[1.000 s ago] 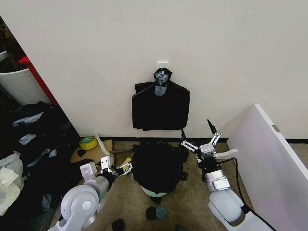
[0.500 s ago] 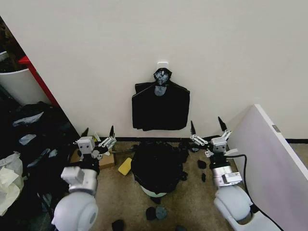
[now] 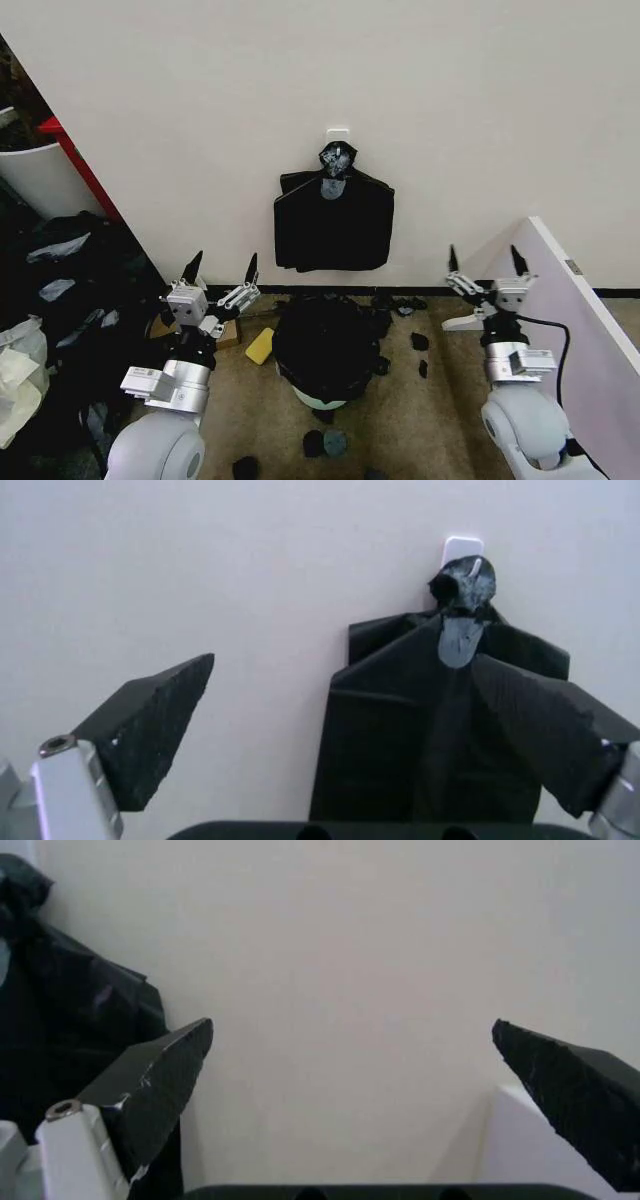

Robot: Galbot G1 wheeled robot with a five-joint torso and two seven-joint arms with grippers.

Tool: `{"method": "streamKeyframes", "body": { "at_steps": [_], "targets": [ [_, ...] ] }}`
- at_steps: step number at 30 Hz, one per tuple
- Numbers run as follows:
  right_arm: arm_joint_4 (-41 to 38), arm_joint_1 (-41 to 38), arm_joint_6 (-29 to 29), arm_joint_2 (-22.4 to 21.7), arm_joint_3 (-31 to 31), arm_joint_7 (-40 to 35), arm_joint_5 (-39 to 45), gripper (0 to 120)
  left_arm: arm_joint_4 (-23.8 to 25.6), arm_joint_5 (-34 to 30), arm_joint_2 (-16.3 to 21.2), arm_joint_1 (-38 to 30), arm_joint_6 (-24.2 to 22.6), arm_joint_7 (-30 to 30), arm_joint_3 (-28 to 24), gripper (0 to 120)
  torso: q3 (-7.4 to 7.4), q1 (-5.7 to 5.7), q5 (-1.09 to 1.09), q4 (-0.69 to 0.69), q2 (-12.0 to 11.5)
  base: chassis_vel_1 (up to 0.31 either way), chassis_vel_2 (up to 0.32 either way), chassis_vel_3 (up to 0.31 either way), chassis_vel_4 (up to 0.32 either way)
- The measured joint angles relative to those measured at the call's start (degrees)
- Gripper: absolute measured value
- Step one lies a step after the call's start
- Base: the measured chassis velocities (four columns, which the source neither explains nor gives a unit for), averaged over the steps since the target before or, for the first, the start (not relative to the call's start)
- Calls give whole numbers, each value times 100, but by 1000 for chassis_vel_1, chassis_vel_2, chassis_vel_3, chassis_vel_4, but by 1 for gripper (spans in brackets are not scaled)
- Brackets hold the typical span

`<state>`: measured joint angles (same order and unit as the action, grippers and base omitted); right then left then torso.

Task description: Place the garbage bag over the trash bin.

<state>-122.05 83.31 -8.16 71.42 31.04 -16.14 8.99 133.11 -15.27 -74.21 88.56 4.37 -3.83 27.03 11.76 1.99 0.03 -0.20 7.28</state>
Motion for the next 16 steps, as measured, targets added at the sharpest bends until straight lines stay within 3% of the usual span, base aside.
{"method": "streamKeyframes", "body": {
  "at_steps": [6, 16],
  "targets": [
    [-166, 266, -81, 331, -389, -302, 264, 100, -33, 108, -16, 88, 68, -216, -33, 100, 0, 0, 0, 2, 0, 0, 0, 0, 0],
    [-378, 135, 271, 156, -531, -803, 721, 100, -101, 304, -88, 74, -68, -371, -148, 100, 0, 0, 1, 1, 0, 0, 0, 0, 0]
  ]
}}
